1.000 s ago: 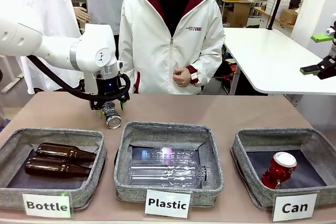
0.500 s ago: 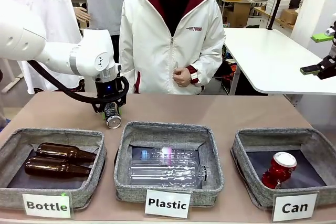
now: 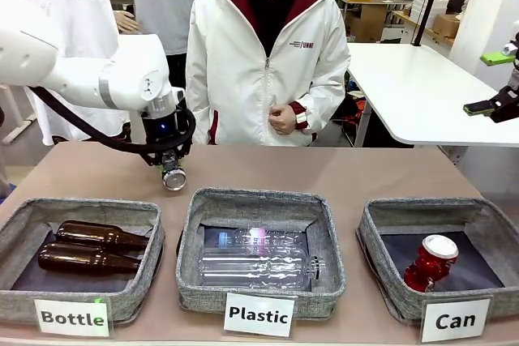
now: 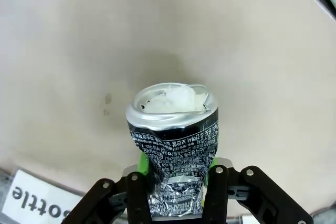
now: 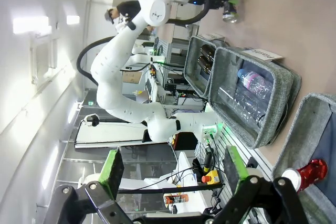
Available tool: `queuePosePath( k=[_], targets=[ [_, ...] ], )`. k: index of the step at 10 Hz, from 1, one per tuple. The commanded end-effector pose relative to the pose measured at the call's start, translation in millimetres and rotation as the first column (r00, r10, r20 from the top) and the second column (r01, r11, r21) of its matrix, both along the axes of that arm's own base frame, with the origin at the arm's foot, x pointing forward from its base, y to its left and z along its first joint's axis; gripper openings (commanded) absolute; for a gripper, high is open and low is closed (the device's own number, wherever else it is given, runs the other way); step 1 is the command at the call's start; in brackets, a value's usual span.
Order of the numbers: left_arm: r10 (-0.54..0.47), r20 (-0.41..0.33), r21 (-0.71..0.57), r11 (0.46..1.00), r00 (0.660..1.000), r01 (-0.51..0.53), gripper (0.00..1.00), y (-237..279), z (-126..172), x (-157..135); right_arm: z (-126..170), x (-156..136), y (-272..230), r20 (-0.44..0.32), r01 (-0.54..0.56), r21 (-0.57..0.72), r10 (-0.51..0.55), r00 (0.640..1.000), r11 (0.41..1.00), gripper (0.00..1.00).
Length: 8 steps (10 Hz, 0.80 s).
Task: Sort the can waste into the basket.
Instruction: Pick up the can waste from the table and place it in the right Fabric basket.
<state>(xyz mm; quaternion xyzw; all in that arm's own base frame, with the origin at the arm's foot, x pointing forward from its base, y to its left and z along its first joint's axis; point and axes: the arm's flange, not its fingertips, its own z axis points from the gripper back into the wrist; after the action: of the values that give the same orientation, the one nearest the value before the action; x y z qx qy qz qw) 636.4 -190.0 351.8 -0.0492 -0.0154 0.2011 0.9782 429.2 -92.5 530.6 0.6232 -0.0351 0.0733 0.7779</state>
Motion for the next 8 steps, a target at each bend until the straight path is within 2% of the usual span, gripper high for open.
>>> queuePosePath(
  k=[1, 2, 3, 4, 5, 6, 7, 8],
  targets=[
    [-0.083, 0.060, -0.060, 0.994, 0.995, 0.087, 0.00, 28, 38, -42, 2, -1, -2, 0.013, -0.013, -0.006, 0.013, 1.000, 1.000, 1.00],
    [-0.205, 0.061, -0.089, 0.974, 0.977, 0.210, 0.00, 43, 71, -72, 2, -1, -2, 0.013, -0.013, -0.006, 0.013, 1.000, 1.000, 1.00],
    [-0.356, 0.066, -0.095, 0.928, 0.932, 0.361, 0.00, 60, 98, -104, 2, -1, -2, 0.013, -0.013, -0.006, 0.013, 1.000, 1.000, 1.00],
    [-0.528, 0.075, -0.093, 0.841, 0.846, 0.534, 0.00, 78, 120, -138, 2, -1, -2, 0.013, -0.013, -0.006, 0.013, 1.000, 1.000, 1.00],
    [-0.695, 0.113, -0.111, 0.702, 0.710, 0.704, 0.00, 97, 134, -175, 2, -1, -2, 0.013, -0.013, -0.006, 0.013, 1.000, 1.000, 1.00],
    [-0.765, 0.154, -0.056, 0.625, 0.625, 0.779, 0.00, 116, 141, -209, 2, -1, -2, 0.013, -0.013, -0.006, 0.013, 1.000, 1.000, 1.00],
    [-0.834, 0.169, -0.033, 0.529, 0.526, 0.848, 0.00, 128, 140, -237, 2, -1, -2, 0.013, -0.013, -0.006, 0.013, 1.000, 1.000, 1.00],
    [-0.876, 0.190, 0.004, 0.453, 0.444, 0.892, 0.00, 134, 130, -266, 2, -1, -2, 0.013, -0.013, -0.006, 0.013, 1.000, 1.000, 1.00]
  ],
)
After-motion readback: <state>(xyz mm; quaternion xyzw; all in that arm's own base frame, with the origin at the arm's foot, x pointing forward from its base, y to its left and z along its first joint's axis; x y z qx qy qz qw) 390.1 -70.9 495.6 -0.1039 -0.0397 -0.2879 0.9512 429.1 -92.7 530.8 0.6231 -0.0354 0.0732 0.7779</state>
